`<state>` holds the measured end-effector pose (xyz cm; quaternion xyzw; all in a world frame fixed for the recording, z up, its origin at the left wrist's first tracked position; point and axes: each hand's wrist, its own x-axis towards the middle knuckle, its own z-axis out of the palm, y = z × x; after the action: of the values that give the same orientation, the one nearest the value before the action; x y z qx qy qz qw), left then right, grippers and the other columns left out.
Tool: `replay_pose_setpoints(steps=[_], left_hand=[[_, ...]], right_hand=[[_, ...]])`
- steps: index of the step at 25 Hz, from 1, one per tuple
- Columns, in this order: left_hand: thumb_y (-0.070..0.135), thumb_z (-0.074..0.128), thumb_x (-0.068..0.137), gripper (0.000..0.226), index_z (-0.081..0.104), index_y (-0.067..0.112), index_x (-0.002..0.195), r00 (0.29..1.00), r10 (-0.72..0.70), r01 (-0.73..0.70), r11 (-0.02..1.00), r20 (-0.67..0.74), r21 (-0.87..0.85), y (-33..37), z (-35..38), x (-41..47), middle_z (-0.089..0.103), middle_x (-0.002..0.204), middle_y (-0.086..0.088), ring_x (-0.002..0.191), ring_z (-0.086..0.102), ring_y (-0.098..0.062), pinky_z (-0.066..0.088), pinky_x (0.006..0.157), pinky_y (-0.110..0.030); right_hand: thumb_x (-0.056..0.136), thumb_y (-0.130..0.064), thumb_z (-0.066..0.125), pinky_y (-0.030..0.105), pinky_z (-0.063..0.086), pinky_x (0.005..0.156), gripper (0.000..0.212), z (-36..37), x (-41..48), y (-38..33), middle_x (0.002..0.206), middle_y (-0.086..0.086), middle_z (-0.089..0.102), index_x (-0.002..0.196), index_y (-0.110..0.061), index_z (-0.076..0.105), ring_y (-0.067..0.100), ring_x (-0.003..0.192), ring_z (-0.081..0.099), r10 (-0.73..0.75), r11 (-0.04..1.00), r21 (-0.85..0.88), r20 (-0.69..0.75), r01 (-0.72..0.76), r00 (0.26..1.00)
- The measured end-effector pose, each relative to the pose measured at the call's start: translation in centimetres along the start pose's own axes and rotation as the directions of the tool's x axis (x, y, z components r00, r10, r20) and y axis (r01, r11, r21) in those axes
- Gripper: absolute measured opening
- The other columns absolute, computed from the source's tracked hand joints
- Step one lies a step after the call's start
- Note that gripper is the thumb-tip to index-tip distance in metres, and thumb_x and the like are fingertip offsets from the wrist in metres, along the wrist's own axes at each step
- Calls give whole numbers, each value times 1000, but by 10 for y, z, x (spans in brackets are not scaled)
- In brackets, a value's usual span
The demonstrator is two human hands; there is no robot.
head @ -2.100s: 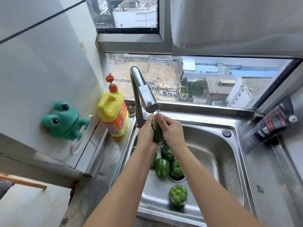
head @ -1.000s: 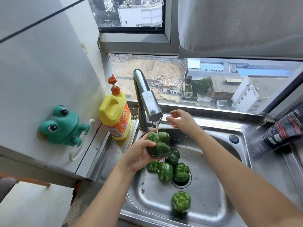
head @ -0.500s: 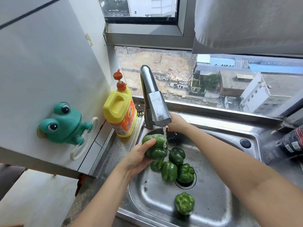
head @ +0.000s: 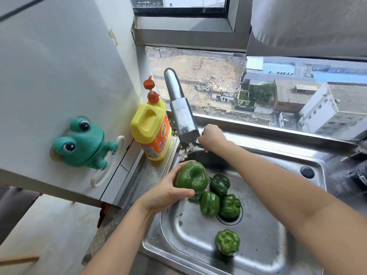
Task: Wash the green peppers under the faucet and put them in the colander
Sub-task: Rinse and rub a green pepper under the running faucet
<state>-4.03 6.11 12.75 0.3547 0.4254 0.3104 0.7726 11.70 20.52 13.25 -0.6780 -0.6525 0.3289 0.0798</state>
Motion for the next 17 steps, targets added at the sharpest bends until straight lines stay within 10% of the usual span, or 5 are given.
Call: replay_pose_setpoints(steps=[7, 12, 17], left_hand=[[3, 80, 56, 82, 51, 11, 132, 985, 46, 11, 944, 164, -331, -9, -18, -17, 56, 130, -20, 117, 56, -37, 49, 91, -53], [31, 96, 39, 70, 75, 10, 102, 997, -74, 66, 855, 4, -515, -9, -1, -16, 66, 115, -22, 101, 65, -40, 56, 75, -53], [53, 50, 82, 54, 69, 9, 107, 948, -272, 165, 863, -164, -478, -11, 28, 3, 68, 109, -23, 98, 63, -38, 56, 75, -49]], right_hand=[[84, -1, 46, 34, 49, 66, 26, 1, 2, -7, 83, 22, 64, 58, -5, 44, 36, 84, 66, -20, 998, -60, -6, 20, 1000], [91, -18, 50, 38, 49, 77, 32, -3, -9, 9, 106, 24, 66, 105, 7, 62, 37, 99, 62, -106, 981, -150, 128, 125, 986], [95, -31, 48, 35, 43, 95, 48, -20, -48, 32, 132, 16, 55, 135, -4, 45, 31, 119, 52, -107, 962, -229, 196, 152, 975]])
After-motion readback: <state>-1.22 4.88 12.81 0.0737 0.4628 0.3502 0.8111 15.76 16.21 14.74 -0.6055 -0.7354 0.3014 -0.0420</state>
